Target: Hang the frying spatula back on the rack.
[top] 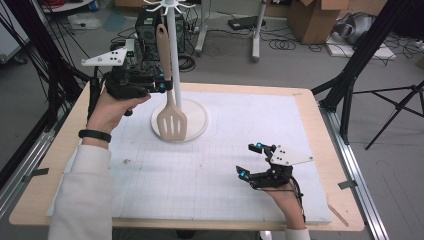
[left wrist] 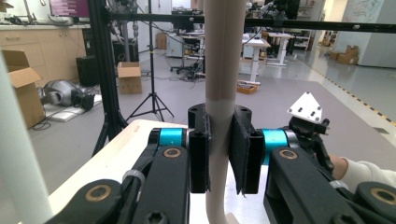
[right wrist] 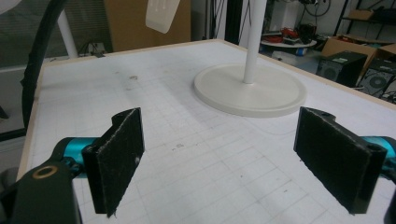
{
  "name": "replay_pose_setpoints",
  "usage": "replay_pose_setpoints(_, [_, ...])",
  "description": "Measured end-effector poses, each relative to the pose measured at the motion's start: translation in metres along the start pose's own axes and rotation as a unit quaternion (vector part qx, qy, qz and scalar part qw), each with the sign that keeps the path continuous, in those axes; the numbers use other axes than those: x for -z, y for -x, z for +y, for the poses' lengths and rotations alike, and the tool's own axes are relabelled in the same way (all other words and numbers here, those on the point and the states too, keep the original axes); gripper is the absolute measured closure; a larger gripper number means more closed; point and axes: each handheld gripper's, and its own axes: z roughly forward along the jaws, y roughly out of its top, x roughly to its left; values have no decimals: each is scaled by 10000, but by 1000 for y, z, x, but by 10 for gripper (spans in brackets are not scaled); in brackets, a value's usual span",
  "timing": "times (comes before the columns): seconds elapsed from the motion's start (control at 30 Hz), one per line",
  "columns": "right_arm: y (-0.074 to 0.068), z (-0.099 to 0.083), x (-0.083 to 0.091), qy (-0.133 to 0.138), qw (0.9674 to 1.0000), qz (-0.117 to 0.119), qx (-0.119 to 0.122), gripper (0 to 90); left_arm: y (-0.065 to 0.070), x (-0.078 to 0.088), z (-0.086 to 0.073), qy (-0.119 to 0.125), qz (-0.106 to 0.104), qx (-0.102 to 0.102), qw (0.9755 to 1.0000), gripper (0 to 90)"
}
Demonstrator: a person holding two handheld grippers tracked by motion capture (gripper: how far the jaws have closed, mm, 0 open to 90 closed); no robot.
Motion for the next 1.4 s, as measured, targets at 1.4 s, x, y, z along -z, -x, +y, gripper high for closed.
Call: replay_pose_setpoints(1.4, [2, -7, 5, -32, 9999, 10, -117, 151, -48, -15, 4, -71, 494, 390, 9980, 783])
